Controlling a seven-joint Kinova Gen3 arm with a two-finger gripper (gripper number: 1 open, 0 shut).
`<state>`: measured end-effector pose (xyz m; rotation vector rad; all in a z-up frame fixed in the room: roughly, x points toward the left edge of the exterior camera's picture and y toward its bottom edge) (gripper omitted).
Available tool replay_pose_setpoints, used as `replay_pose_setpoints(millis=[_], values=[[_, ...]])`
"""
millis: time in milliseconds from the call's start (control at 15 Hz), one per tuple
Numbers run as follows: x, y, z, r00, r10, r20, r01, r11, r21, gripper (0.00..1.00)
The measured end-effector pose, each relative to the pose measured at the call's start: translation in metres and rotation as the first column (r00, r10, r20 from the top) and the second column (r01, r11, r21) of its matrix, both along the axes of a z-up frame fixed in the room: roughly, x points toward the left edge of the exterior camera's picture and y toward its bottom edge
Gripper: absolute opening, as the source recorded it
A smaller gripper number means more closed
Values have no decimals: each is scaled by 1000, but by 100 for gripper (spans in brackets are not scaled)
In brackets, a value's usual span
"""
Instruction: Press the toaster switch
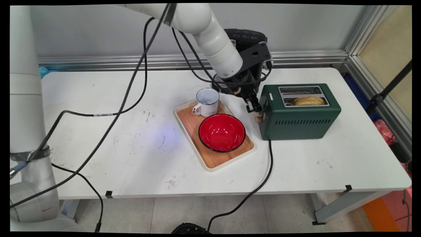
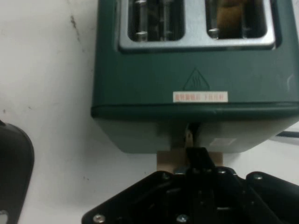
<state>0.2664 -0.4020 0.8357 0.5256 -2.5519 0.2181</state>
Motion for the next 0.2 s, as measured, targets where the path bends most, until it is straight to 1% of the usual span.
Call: replay_pose_setpoints(millis=[200], values=[[0, 0, -8, 1000, 1, 10, -1, 1000, 7, 0]])
